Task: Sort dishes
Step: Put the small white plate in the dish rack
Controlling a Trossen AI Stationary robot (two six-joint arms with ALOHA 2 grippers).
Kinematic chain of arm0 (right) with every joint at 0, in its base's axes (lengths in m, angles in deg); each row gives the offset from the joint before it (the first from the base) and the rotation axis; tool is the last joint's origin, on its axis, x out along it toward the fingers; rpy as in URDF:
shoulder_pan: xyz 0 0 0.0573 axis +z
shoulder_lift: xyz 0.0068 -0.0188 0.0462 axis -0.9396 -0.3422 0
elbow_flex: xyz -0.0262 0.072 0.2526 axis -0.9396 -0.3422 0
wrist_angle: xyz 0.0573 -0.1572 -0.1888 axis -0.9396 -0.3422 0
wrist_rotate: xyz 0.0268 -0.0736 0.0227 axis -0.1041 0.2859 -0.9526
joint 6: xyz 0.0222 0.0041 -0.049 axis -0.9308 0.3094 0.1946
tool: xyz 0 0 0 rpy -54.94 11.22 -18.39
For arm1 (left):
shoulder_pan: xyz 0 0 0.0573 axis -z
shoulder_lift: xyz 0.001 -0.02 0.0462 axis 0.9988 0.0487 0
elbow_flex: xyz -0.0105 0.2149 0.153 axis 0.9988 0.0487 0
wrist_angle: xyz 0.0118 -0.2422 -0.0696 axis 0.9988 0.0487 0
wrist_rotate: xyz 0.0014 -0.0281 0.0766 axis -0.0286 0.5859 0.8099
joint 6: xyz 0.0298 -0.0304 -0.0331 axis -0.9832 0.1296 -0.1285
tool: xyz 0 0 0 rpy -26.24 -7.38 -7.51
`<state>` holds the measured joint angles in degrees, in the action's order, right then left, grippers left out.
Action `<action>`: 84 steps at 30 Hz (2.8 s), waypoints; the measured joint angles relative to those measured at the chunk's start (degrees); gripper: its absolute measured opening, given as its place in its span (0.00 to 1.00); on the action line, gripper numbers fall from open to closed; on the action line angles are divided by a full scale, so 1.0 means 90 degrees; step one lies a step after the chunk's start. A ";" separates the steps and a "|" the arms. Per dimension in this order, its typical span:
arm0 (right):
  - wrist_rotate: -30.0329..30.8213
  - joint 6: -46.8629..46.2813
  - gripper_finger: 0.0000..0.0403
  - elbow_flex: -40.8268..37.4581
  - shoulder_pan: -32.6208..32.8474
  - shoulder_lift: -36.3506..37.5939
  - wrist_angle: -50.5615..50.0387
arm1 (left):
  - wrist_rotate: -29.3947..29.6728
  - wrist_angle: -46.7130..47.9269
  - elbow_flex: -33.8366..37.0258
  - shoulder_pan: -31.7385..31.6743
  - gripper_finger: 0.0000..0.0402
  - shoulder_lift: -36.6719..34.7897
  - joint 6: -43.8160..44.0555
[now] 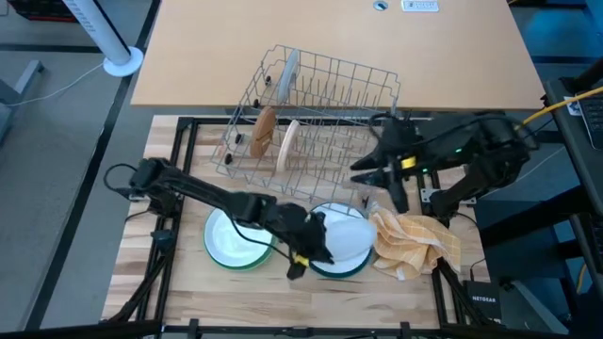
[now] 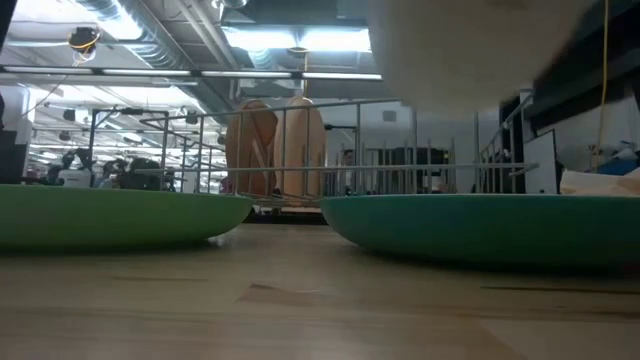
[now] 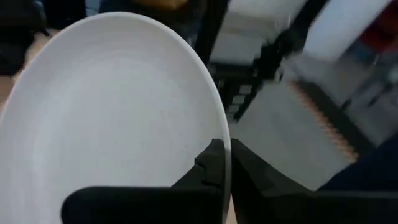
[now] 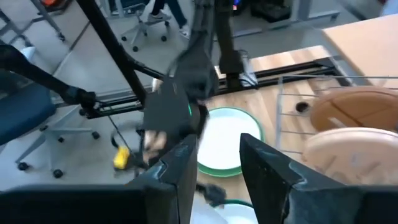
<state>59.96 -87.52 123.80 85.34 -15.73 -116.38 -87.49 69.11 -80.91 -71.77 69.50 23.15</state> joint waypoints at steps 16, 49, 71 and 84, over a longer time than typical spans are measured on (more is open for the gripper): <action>0.2668 0.0327 0.31 0.0033 0.0000 0.1120 -0.0269 | 0.1847 0.0039 -0.0002 -0.0681 0.00 -0.1848 0.2245; 0.2863 -0.0051 0.31 -0.1126 0.0000 0.0717 -0.1973 | 0.1107 0.1050 0.0005 -0.3324 0.00 -0.1385 0.4362; 0.2849 -0.0435 0.31 -0.1745 0.0000 0.0717 -0.1957 | 0.1136 0.0514 0.0004 -0.3337 0.00 -0.0979 0.4556; 0.2848 -0.0432 0.31 -0.1745 0.0000 0.0717 -0.1982 | 0.1157 0.0542 0.0008 -0.3348 0.00 -0.0981 0.4598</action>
<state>85.59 -91.41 108.10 85.34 -9.27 -134.22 -77.07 73.98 -80.84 -101.90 60.67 64.54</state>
